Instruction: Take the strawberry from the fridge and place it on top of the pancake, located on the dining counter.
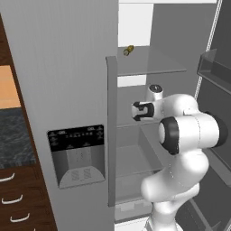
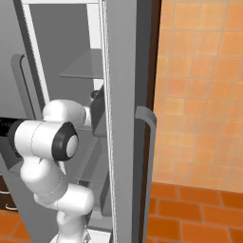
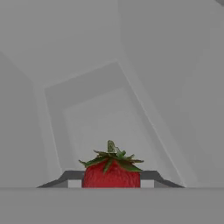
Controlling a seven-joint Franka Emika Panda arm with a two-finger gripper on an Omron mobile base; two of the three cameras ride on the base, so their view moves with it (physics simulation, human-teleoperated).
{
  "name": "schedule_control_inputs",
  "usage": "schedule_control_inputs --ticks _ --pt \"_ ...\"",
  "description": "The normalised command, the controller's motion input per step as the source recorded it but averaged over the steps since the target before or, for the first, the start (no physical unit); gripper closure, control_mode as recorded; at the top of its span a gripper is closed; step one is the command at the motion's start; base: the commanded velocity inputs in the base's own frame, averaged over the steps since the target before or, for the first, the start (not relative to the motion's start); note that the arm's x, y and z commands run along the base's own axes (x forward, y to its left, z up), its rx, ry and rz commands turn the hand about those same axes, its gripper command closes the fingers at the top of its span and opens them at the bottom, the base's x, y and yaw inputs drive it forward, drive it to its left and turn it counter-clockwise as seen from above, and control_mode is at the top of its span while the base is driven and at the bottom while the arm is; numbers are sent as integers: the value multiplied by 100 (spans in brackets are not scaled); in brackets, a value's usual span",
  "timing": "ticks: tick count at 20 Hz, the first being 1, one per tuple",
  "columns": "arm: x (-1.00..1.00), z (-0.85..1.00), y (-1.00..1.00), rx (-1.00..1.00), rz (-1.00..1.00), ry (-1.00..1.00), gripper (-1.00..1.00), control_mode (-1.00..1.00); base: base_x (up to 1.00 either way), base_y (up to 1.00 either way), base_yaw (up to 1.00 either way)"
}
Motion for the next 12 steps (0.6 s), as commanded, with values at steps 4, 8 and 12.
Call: schedule_control_inputs --ticks 4,8,12 --pt "-67 0 0 0 -6 1 100 -100 0 0 0" --pt "-100 24 0 0 -2 0 100 -100 0 0 0" --pt "-91 82 17 0 0 9 100 -100 0 0 0"
